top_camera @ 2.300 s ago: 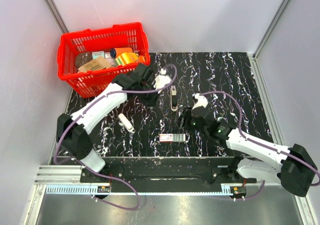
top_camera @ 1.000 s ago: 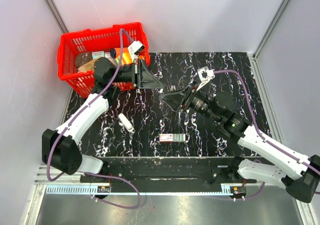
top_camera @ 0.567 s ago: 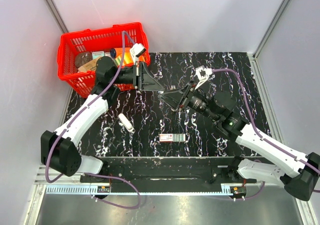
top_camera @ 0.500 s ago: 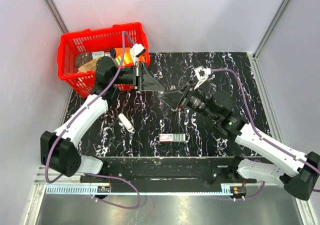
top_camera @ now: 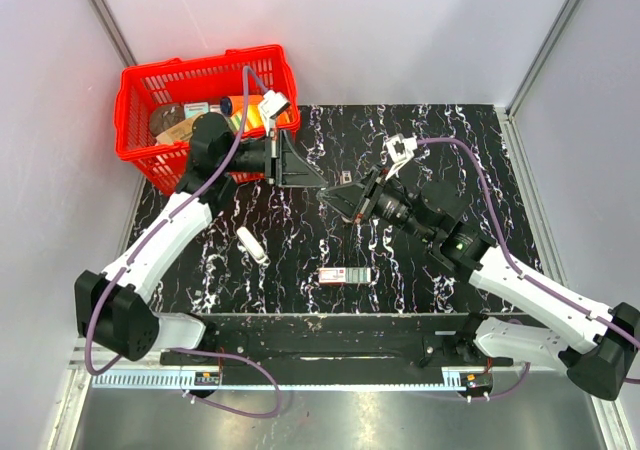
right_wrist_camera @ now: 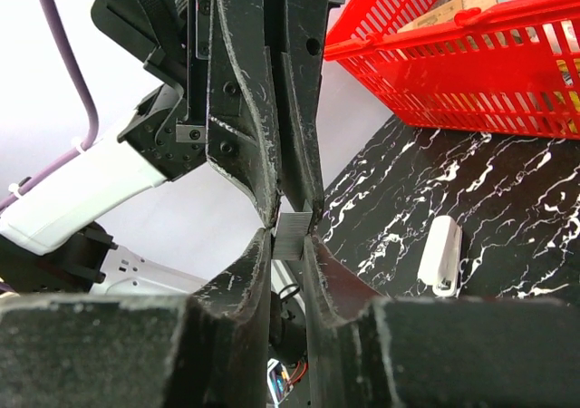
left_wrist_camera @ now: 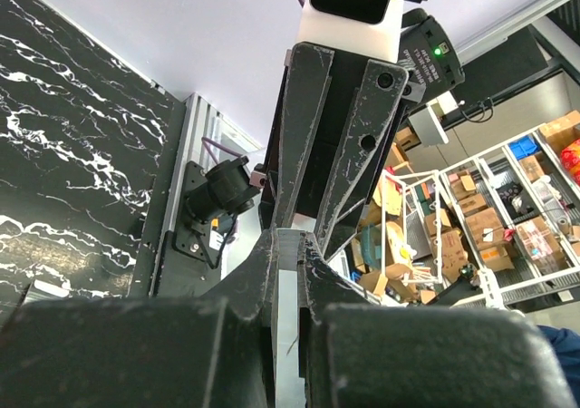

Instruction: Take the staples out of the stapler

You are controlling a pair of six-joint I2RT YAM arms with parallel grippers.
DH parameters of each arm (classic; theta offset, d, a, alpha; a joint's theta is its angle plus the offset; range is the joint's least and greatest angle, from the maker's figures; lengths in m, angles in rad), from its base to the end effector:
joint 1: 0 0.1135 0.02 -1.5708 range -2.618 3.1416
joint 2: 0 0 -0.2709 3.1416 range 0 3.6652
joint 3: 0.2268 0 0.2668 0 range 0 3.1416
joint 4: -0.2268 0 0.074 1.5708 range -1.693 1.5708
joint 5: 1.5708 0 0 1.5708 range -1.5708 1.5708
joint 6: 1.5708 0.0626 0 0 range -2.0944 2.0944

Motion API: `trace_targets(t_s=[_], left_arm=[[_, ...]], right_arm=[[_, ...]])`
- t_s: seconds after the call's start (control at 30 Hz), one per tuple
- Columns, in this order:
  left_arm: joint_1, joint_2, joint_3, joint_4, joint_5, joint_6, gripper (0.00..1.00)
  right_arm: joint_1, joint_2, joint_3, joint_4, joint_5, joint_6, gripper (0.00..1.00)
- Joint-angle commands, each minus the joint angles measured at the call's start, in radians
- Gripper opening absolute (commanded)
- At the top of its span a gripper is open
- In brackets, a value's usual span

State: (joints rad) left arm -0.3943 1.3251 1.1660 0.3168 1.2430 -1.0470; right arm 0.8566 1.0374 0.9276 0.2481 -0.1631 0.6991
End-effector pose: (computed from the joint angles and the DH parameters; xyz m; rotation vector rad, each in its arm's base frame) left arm 0.2665 -0.1751 0.4091 0.6940 1.7799 -1.9190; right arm 0.1768 0.2195 0.3966 -0.2728 1.5673 1.3691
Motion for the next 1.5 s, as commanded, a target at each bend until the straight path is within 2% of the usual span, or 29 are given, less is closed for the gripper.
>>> trace_targets(t_s=[0.0, 0.03, 0.1, 0.13, 0.3, 0.4, 0.6, 0.67, 0.87, 1.1, 1.47], left_arm=[[-0.003, -0.027, 0.026, -0.117, -0.008, 0.103, 0.1], [-0.003, -0.03, 0.034, -0.146, -0.013, 0.131, 0.16], [-0.003, -0.029, 0.07, -0.259, -0.036, 0.229, 0.4], [0.002, -0.029, 0.101, -0.344, -0.059, 0.298, 0.45], [0.064, -0.001, 0.254, -0.677, -0.198, 0.565, 0.54], [0.087, 0.023, 0.305, -0.867, -0.314, 0.735, 0.54], [0.083, 0.054, 0.267, -1.08, -0.592, 1.083, 0.51], [0.083, 0.06, 0.232, -1.122, -0.669, 1.155, 0.49], [0.078, 0.019, 0.12, -1.134, -0.754, 1.226, 0.49], [0.055, 0.014, 0.067, -1.13, -0.767, 1.231, 0.48], [0.006, 0.0, 0.038, -1.11, -0.775, 1.226, 0.48]], right_arm=[[-0.002, -0.03, 0.031, 0.04, 0.027, -0.01, 0.13], [-0.002, -0.03, 0.036, 0.025, 0.03, -0.012, 0.12], [-0.002, -0.033, 0.043, -0.033, 0.034, -0.018, 0.12], [-0.002, -0.033, 0.048, -0.079, 0.04, -0.021, 0.11], [-0.002, -0.039, 0.037, -0.36, 0.121, -0.046, 0.11], [-0.002, -0.022, -0.013, -0.51, 0.227, -0.021, 0.1], [-0.001, 0.162, -0.078, -0.763, 0.352, 0.114, 0.02], [0.01, 0.248, -0.072, -0.838, 0.381, 0.166, 0.0], [0.097, 0.386, -0.024, -0.919, 0.496, 0.243, 0.0], [0.113, 0.427, -0.059, -0.842, 0.47, 0.281, 0.03], [0.122, 0.507, -0.033, -0.839, 0.462, 0.284, 0.06]])
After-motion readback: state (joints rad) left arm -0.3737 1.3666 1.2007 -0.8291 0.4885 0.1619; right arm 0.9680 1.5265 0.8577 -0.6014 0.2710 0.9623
